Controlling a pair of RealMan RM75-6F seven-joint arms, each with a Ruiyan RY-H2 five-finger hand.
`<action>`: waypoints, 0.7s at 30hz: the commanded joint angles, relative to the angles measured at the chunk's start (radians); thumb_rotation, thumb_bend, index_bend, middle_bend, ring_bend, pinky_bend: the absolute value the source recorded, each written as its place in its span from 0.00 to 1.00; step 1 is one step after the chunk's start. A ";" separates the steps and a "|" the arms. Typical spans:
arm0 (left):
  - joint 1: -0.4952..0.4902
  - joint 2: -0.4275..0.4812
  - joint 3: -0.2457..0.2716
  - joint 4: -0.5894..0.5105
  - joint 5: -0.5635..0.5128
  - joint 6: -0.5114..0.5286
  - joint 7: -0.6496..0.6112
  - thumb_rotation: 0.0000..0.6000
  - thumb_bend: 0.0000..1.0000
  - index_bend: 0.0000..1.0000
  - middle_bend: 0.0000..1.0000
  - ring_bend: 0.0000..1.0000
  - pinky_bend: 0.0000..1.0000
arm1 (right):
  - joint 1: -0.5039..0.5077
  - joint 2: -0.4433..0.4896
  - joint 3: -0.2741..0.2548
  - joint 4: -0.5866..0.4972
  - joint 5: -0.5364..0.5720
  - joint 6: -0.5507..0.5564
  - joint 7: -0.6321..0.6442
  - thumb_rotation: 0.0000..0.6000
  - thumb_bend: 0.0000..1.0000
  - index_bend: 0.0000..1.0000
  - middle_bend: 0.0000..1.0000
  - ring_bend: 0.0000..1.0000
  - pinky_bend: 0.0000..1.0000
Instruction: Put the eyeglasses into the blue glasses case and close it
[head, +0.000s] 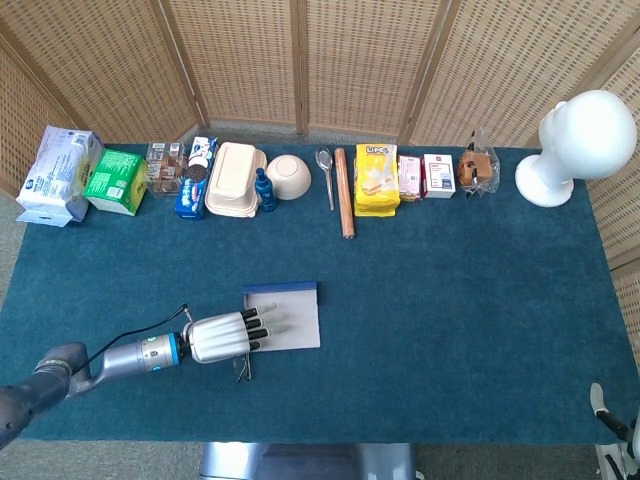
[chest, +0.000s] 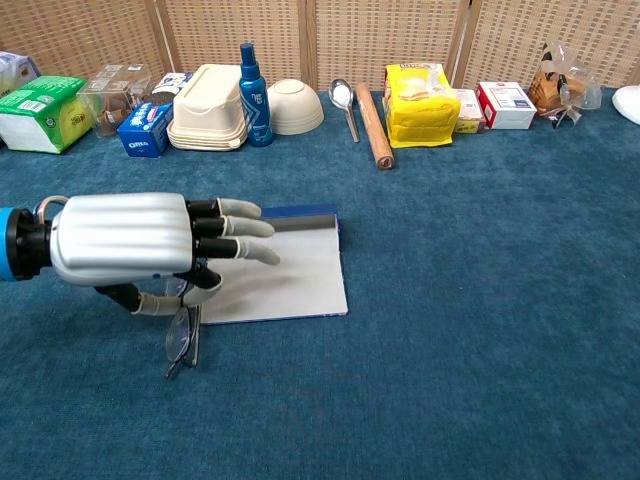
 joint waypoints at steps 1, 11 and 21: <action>-0.001 0.007 -0.009 -0.012 -0.008 0.009 -0.006 1.00 0.36 0.64 0.12 0.00 0.00 | -0.001 -0.001 0.000 0.000 -0.001 0.001 0.001 1.00 0.33 0.00 0.19 0.00 0.08; -0.012 0.025 -0.054 -0.092 -0.049 0.010 -0.037 1.00 0.36 0.63 0.12 0.00 0.00 | -0.003 -0.004 -0.002 0.009 -0.006 0.002 0.009 1.00 0.33 0.00 0.19 0.00 0.08; -0.057 -0.012 -0.096 -0.131 -0.076 -0.062 -0.053 1.00 0.36 0.63 0.12 0.00 0.00 | -0.010 -0.005 -0.001 0.024 0.000 0.004 0.031 1.00 0.33 0.00 0.19 0.00 0.08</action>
